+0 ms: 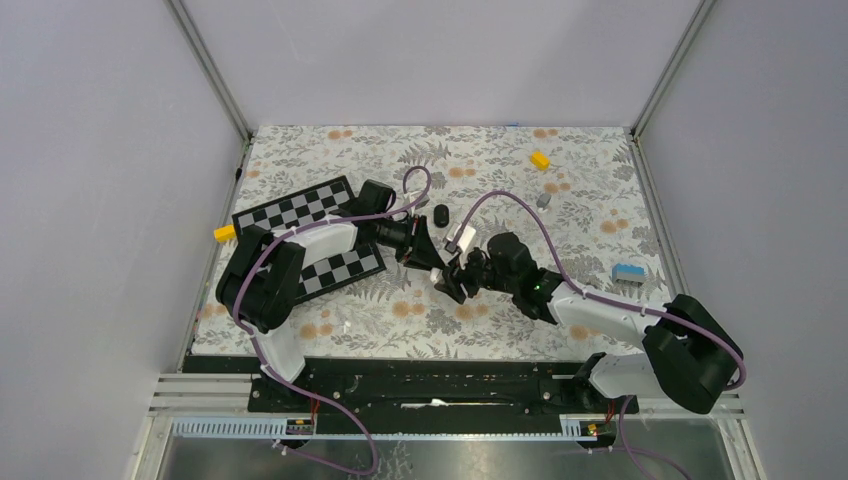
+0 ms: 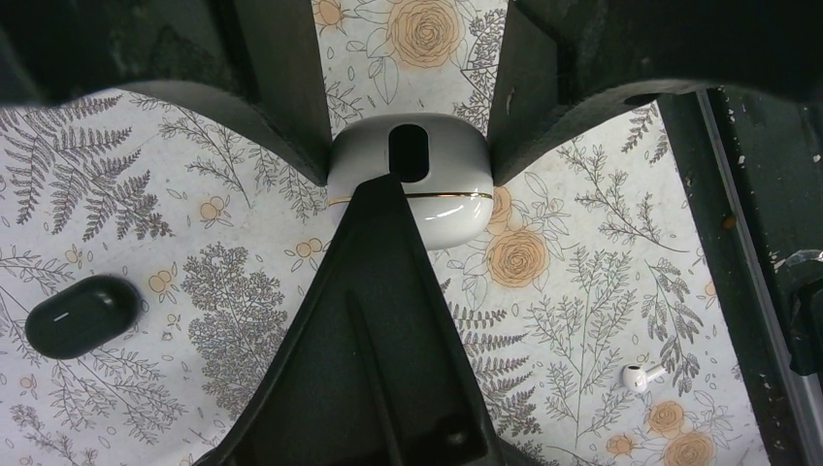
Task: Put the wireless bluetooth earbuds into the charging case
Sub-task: Pass from the right arm to the left
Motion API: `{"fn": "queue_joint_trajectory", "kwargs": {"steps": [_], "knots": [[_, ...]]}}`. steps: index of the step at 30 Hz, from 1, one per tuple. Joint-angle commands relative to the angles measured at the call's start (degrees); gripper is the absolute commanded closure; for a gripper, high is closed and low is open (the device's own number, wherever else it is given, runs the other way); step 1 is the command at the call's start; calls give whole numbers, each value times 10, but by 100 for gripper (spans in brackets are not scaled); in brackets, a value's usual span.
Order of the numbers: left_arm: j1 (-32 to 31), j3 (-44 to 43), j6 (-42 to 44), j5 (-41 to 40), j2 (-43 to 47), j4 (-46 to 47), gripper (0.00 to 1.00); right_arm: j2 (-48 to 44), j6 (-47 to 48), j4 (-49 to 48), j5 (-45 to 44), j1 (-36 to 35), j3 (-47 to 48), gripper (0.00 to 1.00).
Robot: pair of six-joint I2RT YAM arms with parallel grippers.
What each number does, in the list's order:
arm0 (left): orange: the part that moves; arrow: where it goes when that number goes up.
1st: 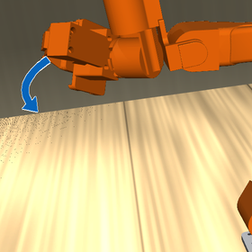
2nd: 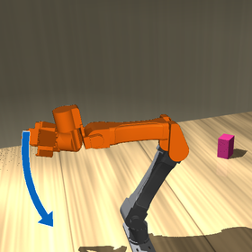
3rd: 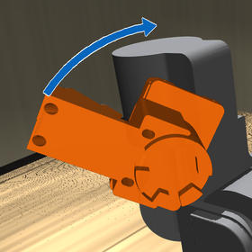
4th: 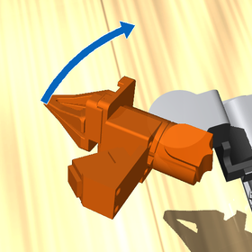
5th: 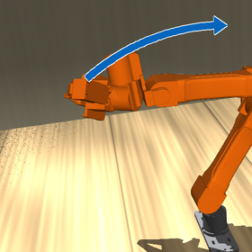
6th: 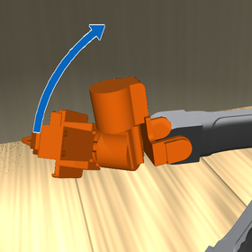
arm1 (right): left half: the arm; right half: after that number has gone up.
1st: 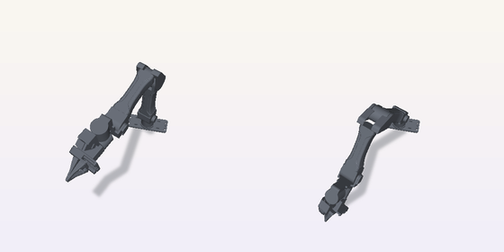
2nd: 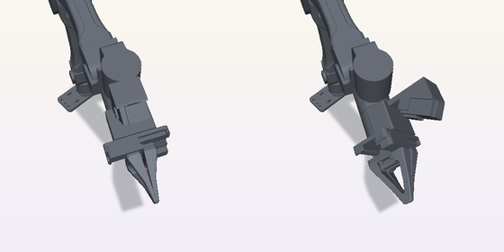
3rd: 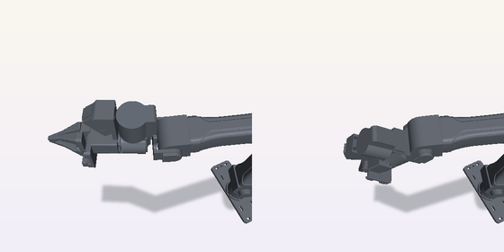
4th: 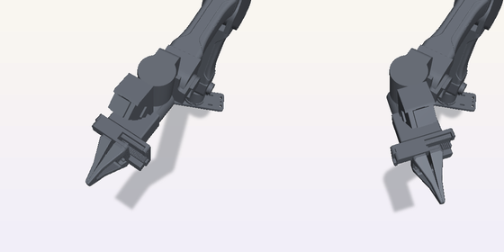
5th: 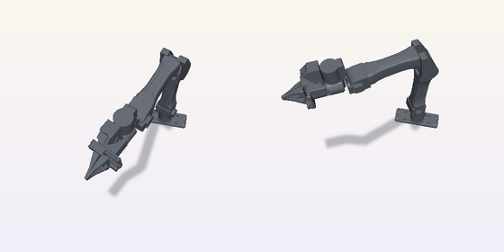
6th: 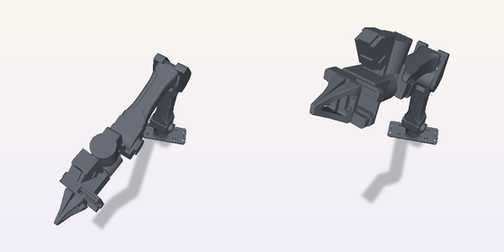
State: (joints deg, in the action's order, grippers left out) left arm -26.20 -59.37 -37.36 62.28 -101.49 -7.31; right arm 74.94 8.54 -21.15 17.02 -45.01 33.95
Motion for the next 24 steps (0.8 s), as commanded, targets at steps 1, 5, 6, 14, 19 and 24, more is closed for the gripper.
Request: {"fn": "queue_joint_trajectory", "kwargs": {"steps": [1, 5, 6, 14, 19, 24], "knots": [[3, -7, 3, 36, 3, 22, 56, -20, -5, -15, -32, -1, -10, 67], [2, -3, 0, 51, 0, 25, 53, -25, -5, -23, -42, -1, -17, 67], [2, -1, -2, 58, 0, 27, 56, -26, -5, -26, -43, -1, -19, 67], [2, 10, -8, 75, 0, 42, 43, -24, -10, -32, -36, -1, -15, 68], [-5, 12, -2, 77, -6, 42, 42, -25, -12, -32, -34, -1, -11, 68], [-7, 6, -1, 74, -9, 42, 54, -30, -16, -32, -33, -1, -8, 68]]}}
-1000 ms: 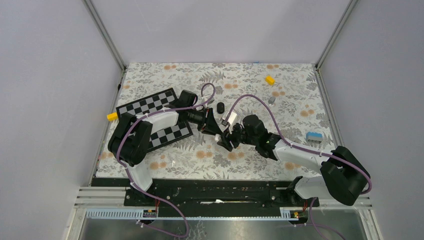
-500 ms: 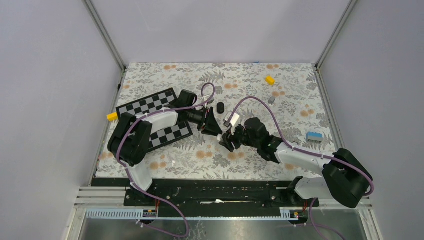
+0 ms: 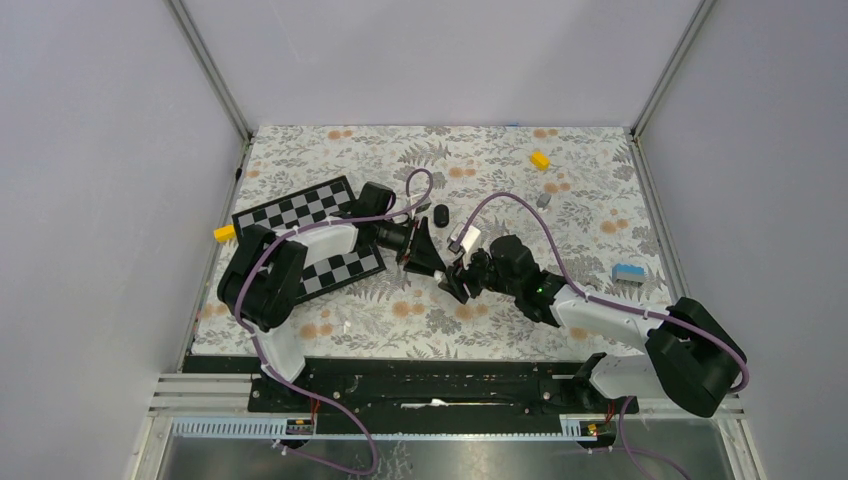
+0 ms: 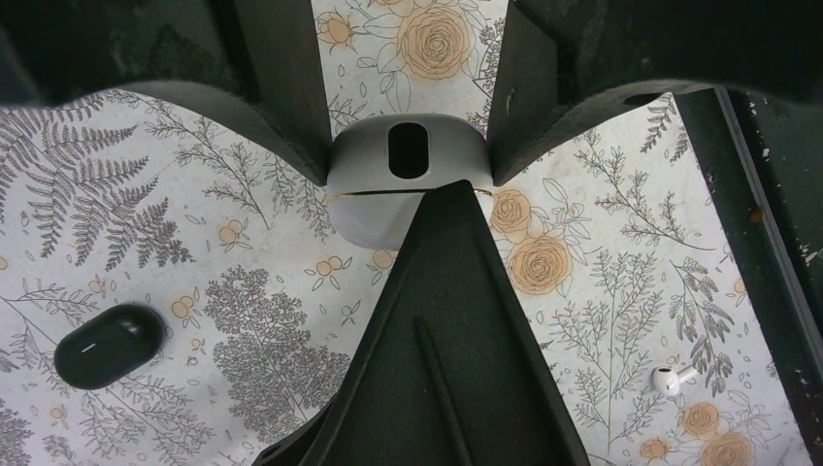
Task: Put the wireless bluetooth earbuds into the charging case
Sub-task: Pass from the right arm to the left
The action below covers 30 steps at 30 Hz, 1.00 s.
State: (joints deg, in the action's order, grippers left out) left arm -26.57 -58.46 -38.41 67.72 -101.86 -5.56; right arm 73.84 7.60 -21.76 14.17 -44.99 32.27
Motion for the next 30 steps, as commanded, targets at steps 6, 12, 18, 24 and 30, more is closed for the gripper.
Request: {"fn": "queue_joint_trajectory", "kwargs": {"steps": [6, 12, 18, 24, 30], "knots": [[-4, -12, 9, 15, -8, 25, 62, -21, -9, -24, 1, -1, 10, 68], [-5, -7, 12, 15, -9, 24, 67, -20, -9, -24, 1, -1, 9, 68], [-5, -7, 8, 7, -5, 25, 100, -15, -12, -17, -1, -1, 10, 67], [10, 2, -12, -10, 9, 45, 100, -28, -88, -4, -46, 5, 8, 16], [58, 60, -123, 8, 38, 204, 100, -94, -299, -85, 37, 98, -47, 7]]}}
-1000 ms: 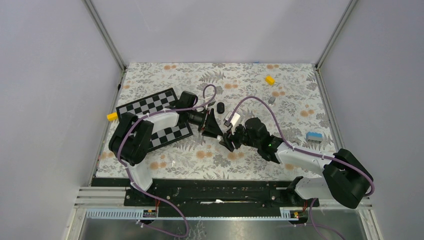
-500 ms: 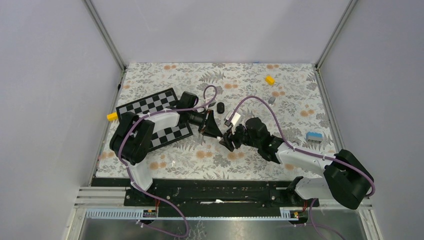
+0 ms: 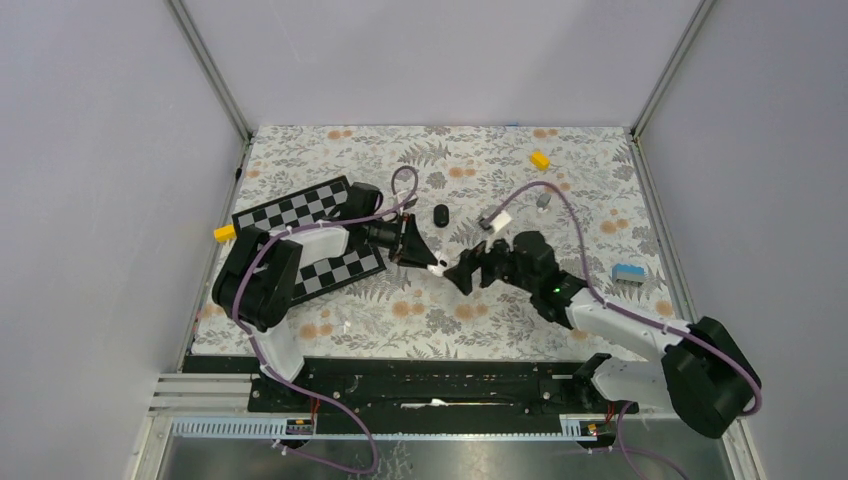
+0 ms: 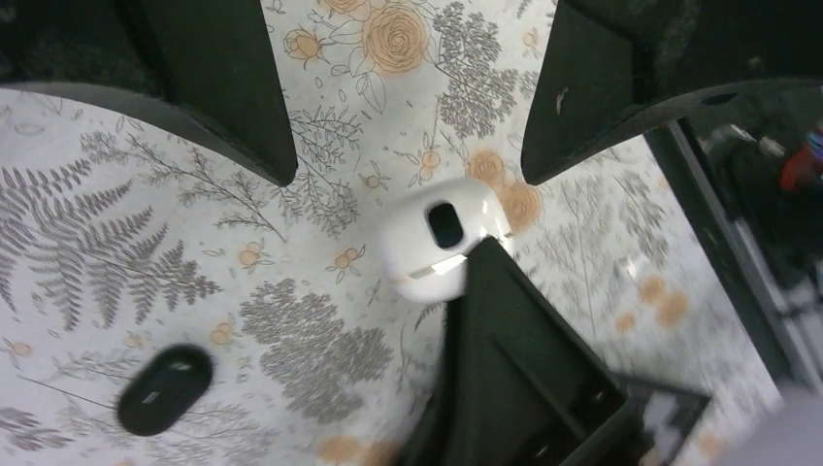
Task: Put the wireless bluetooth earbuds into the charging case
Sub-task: Pass from the right arm to the left, then open the charging case to the charging case.
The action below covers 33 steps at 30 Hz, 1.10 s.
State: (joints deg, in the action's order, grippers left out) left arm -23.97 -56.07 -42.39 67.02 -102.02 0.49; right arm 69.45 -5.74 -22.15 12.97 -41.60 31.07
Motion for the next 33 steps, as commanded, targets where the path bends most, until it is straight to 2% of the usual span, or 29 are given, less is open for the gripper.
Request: {"fn": "queue_joint_trajectory", "kwargs": {"steps": [1, 6, 11, 15, 18, 33], "knots": [[37, 48, -114, 22, 42, 191, 100, -54, -208, -112, 73, 80, -46, 7], [42, 88, -257, 27, 47, 397, 100, -26, -386, -309, 125, 108, -87, 9], [43, 122, -466, 19, 29, 700, 100, 78, -539, -544, 121, 108, -95, 12], [43, 124, -614, 13, -8, 897, 100, 161, -612, -650, 135, 108, -80, 16], [43, 125, -617, 14, -14, 906, 100, 213, -668, -739, 131, 108, -77, 19], [43, 133, -594, 17, -4, 883, 100, 228, -667, -738, 149, 108, -33, 27]]}}
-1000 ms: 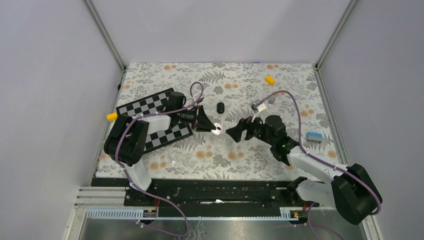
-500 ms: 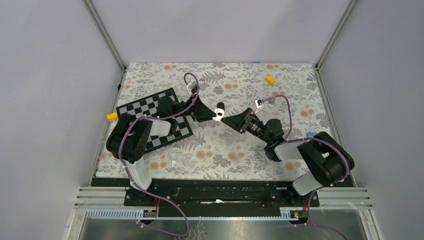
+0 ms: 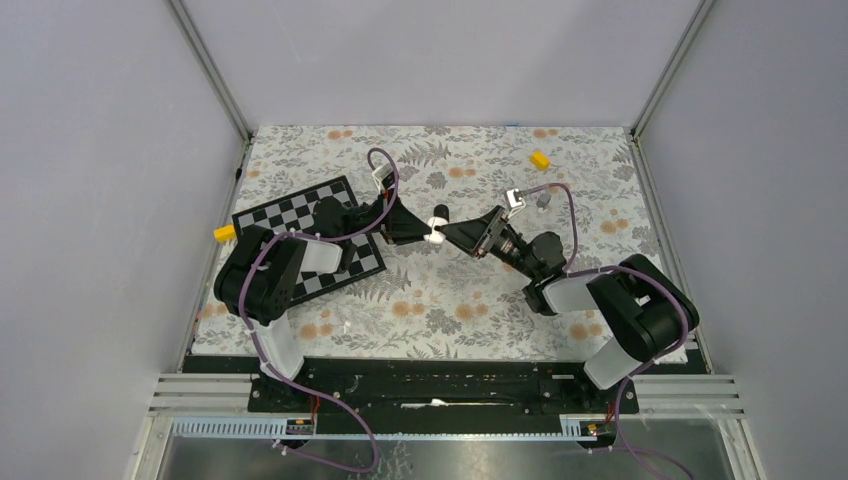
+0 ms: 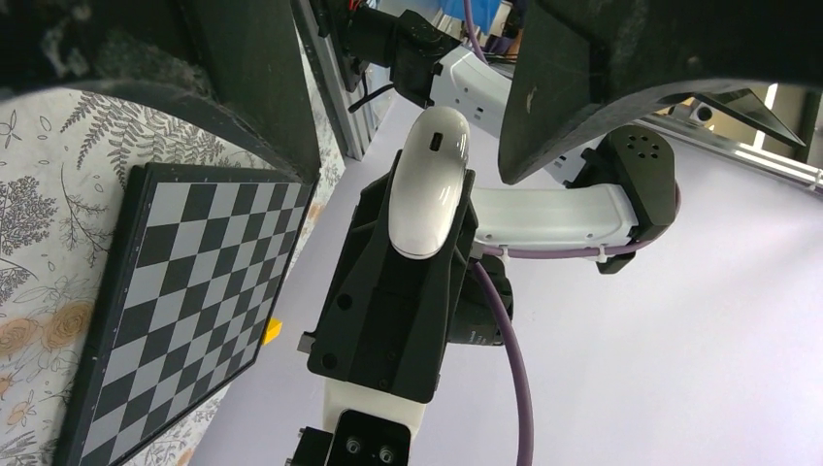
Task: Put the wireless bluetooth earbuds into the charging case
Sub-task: Open the charging case to the charging case.
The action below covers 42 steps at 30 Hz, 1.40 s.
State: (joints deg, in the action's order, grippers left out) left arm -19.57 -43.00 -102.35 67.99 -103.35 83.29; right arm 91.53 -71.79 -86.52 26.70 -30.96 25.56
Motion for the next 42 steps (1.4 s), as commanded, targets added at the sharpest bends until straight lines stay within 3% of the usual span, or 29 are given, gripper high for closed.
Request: {"fn": "queue_joint_trajectory", "kwargs": {"steps": [1, 6, 8, 12, 17, 25, 34, 36, 38, 39, 42], "knots": [[-1, 5, 8, 8, 10, 53, 100, 9, -6, -94, 13, 2, 24, 28], [-1, 7, 15, 7, 11, 47, 100, 27, -18, -94, 31, 2, 47, 50], [-1, 4, 15, 7, 10, 47, 100, 40, -28, -94, 50, 2, 62, 64], [0, -2, -2, 8, 10, 66, 100, 45, -34, -96, 52, 2, 64, 77], [12, -12, -21, 18, 28, 79, 100, 58, -30, -99, 69, 3, 60, 86], [16, -27, -39, 33, 43, 80, 100, 72, -20, -100, 118, 2, 80, 92], [24, -27, -48, 31, 62, 84, 100, 77, -22, -99, 180, 2, 105, 92], [26, -31, -51, 30, 71, 84, 100, 83, -21, -100, 182, 4, 102, 82], [28, -36, -55, 30, 79, 84, 100, 84, -13, -95, 169, 5, 90, 59], [29, -37, -56, 29, 82, 84, 100, 83, -9, -94, 161, 7, 84, 53], [30, -40, -62, 36, 87, 83, 100, 83, -3, -92, 143, 7, 71, 44]]}}
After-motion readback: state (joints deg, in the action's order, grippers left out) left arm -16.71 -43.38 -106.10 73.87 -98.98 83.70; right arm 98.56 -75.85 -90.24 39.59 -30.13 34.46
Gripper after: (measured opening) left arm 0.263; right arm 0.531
